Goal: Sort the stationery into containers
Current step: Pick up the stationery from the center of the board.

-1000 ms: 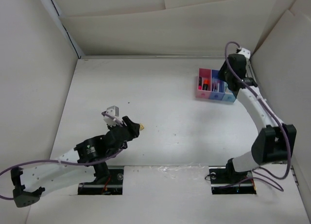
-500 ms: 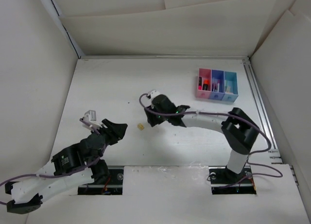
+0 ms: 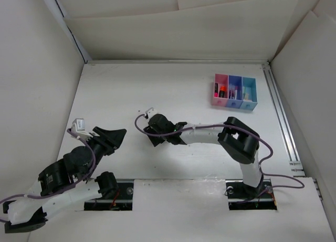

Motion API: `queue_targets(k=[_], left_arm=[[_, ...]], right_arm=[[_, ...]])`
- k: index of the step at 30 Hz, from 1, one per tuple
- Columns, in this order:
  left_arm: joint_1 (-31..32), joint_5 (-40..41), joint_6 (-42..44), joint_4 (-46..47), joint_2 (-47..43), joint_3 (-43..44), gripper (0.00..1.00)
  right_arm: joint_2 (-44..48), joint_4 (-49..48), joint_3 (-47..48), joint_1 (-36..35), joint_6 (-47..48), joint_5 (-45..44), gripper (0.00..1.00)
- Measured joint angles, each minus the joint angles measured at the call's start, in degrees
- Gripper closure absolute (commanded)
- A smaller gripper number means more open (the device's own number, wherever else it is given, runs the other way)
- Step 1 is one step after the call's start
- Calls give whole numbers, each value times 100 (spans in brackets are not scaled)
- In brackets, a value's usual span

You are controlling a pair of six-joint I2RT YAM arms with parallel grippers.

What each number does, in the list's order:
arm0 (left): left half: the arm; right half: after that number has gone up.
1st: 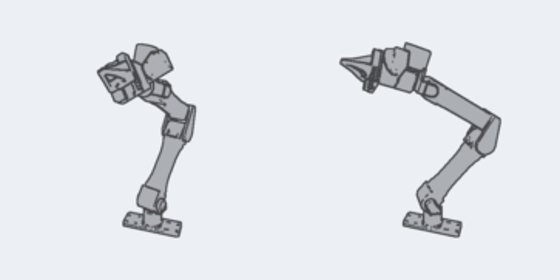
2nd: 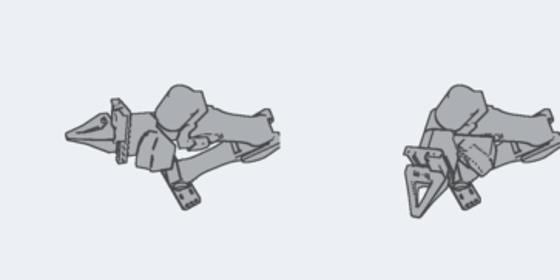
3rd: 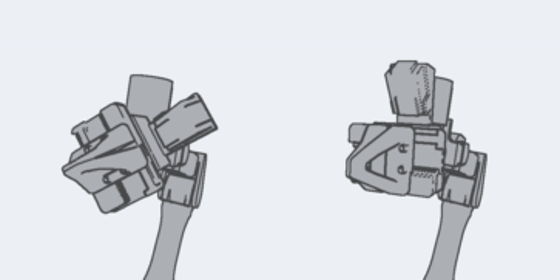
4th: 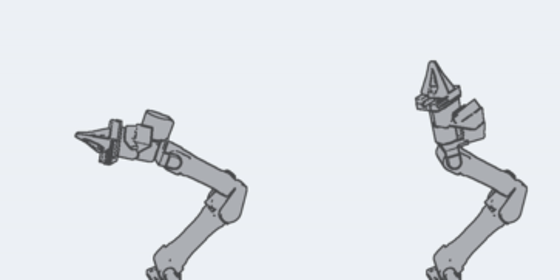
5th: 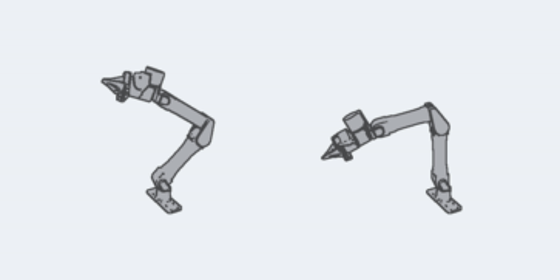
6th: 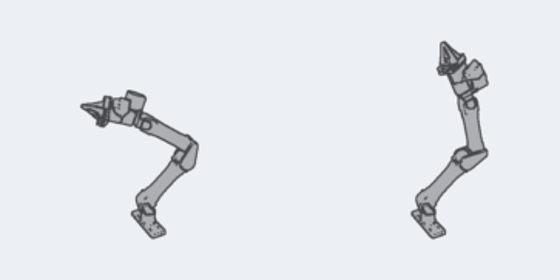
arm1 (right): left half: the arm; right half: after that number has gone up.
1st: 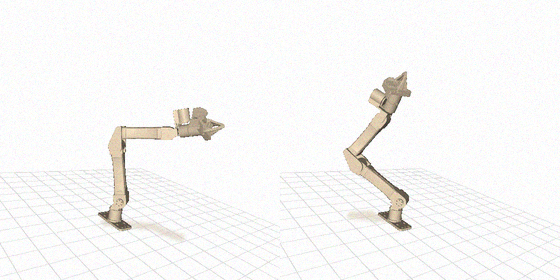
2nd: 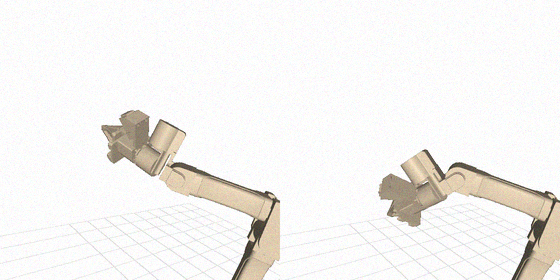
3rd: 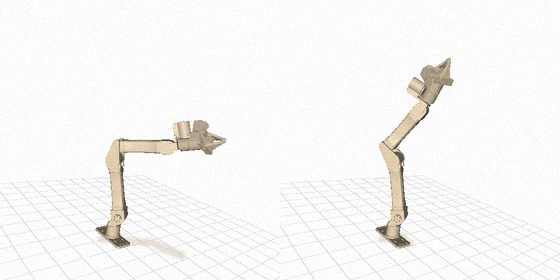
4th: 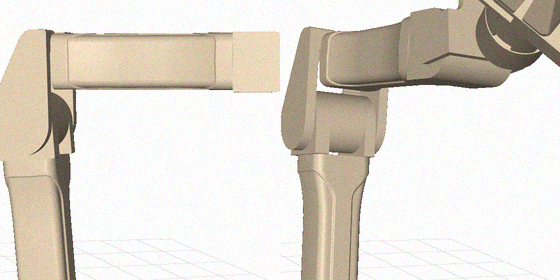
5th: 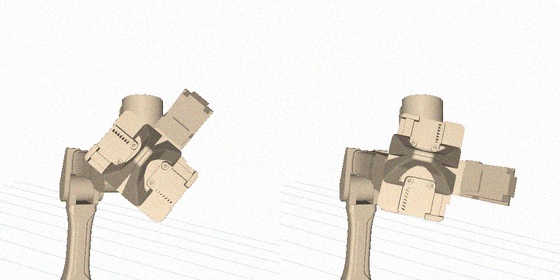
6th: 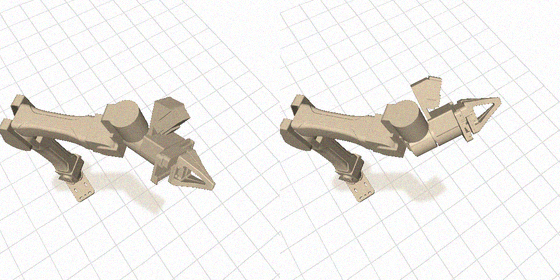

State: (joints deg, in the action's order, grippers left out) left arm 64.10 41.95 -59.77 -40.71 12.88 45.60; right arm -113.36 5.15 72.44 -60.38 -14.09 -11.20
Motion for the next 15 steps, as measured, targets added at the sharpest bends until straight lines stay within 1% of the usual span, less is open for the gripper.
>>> queue_targets(k=[3,4,7,8,10,11,12,13,15], left_arm=[[0,13,15,-59,0,7,55],[0,15,17,-74,0,7,55],[0,17,33,-83,0,7,55],[0,17,35,-83,0,7,55],[0,20,37,-83,0,7,54],[0,20,37,-81,0,7,54],[0,20,37,-81,0,7,54],[0,20,37,-83,0,7,54],[0,22,44,-81,0,7,53]], right_arm=[[-151,-13,120,-9,22,-125,44],[-179,-13,164,-9,22,-151,50],[-260,-20,275,-7,37,-221,61],[-284,-26,295,-9,37,-243,68],[-337,-31,356,-9,28,-267,74],[-343,-28,382,-9,20,-275,88],[-358,-39,404,-9,9,-278,92],[-369,-52,424,-9,-2,-286,96],[-369,-55,435,-9,-26,-330,98]])
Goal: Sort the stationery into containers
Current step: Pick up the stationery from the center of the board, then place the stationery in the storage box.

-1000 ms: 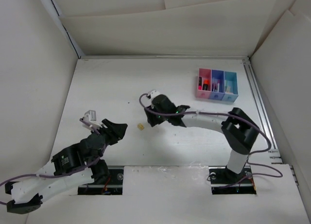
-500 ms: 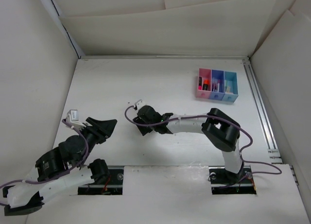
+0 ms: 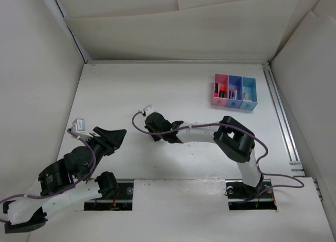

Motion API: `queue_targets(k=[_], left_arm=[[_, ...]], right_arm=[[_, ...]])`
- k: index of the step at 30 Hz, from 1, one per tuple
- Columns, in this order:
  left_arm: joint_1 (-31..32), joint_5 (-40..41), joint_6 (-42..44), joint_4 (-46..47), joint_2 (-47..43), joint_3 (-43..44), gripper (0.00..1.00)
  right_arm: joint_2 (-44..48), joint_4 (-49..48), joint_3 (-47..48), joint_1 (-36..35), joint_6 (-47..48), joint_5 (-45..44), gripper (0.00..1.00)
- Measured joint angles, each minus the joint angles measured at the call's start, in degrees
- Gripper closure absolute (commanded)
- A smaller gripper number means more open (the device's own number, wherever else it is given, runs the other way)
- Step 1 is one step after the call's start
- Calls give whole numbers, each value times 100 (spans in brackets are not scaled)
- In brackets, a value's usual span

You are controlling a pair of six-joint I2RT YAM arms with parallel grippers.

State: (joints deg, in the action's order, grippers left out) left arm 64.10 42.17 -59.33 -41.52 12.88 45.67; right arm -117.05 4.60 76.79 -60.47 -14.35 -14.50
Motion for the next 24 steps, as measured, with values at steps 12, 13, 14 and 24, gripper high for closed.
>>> queue_targets(k=[12,13,14,24], left_arm=[[-9,-776,420,1318,1250,-730,17],[-9,-931,468,1523,1480,-861,17],[-9,-1080,507,1720,1665,-984,17],[-9,-1853,811,2721,2328,-1362,0]], right_arm=[[2387,391,-597,2806,-411,-483,98],[2597,374,-597,3338,-494,-553,98],[2793,365,-590,3987,-577,-673,98],[1716,1185,507,5917,-1143,-645,95]])
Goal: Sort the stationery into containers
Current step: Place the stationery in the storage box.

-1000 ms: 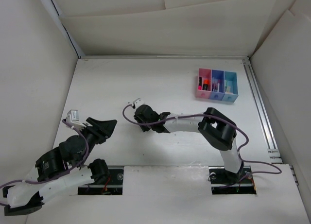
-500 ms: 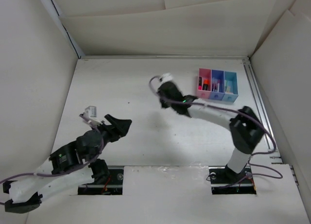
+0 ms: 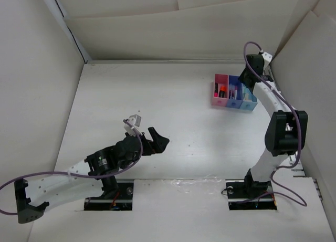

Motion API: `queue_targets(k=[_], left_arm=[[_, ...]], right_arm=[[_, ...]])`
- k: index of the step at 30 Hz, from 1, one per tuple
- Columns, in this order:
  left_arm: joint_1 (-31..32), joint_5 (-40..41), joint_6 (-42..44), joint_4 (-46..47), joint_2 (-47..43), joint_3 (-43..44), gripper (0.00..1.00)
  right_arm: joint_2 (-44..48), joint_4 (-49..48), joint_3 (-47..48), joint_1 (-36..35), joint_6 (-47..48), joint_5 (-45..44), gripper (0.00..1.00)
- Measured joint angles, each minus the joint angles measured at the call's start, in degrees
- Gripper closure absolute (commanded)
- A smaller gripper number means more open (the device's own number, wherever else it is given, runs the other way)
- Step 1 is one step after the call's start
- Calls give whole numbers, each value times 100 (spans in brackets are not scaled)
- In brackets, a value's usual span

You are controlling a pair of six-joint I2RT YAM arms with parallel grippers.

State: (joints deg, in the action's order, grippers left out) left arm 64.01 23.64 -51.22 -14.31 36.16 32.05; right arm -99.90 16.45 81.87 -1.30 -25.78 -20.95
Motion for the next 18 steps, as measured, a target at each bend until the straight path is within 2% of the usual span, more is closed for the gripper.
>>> queue_targets(k=[8,10,11,13,15,16,18], left_arm=[[0,-122,109,127,-584,-166,0],[0,-125,125,129,-640,-166,0],[0,-122,127,129,-649,-166,0],[0,-129,129,120,-643,-166,0],[0,-140,146,118,-640,-166,0],[0,-140,153,114,-638,-166,0],[0,-138,168,79,-627,-157,0]], right_arm=[[-313,345,-114,411,-149,205,94],[-313,348,-164,525,-170,245,90],[-313,348,-192,584,-175,254,82],[-319,358,-216,669,-195,291,76],[-326,367,-221,732,-221,354,63],[-326,365,-221,737,-227,402,63],[-326,363,-221,772,-223,503,49]])
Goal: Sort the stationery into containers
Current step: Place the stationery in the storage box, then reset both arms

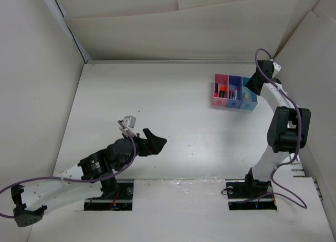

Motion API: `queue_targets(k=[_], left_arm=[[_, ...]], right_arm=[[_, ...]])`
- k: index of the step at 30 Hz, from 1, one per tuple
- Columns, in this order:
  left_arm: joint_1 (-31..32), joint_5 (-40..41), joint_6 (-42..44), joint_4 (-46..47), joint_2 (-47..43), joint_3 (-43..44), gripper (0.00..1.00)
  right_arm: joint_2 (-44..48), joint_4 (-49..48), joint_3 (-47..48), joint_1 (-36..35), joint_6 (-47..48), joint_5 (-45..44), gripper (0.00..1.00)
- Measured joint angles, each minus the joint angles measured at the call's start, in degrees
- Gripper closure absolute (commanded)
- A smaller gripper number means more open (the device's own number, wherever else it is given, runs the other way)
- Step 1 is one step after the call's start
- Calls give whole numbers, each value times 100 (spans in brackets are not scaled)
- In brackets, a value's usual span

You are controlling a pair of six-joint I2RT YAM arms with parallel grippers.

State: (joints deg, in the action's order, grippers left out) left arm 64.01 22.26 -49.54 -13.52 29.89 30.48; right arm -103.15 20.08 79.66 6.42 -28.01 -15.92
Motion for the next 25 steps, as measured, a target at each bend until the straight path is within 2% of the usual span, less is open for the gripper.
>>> queue_targets(k=[1,2,4,5,6,13,16,19,20,21,25], left_arm=[[0,4,4,-15,7,4,0],[0,7,7,-59,11,20,0],[0,26,24,-188,33,101,0],[0,39,37,-247,37,155,0],[0,50,66,-289,37,223,0],[0,173,216,-479,-2,654,0],[0,236,249,-586,-94,785,0],[0,291,308,-750,-212,951,0],[0,315,326,-813,-229,1038,0],[0,339,341,-890,-227,1145,0],[0,472,350,-1029,-256,1403,0]], right_arm=[[0,0,0,13,-7,37,45],[2,0,-2,20,-7,74,44],[52,-24,-52,28,7,136,36],[109,-15,-94,31,-2,149,36],[173,7,-129,33,9,177,32],[1088,-48,-339,48,15,378,31],[1847,-210,-713,-59,35,632,25],[2892,-450,-1322,-516,92,1084,17],[3252,-544,-1526,-752,107,1182,6],[3626,-629,-1729,-1008,122,1281,3],[4892,-824,-2417,-2011,197,1517,0]])
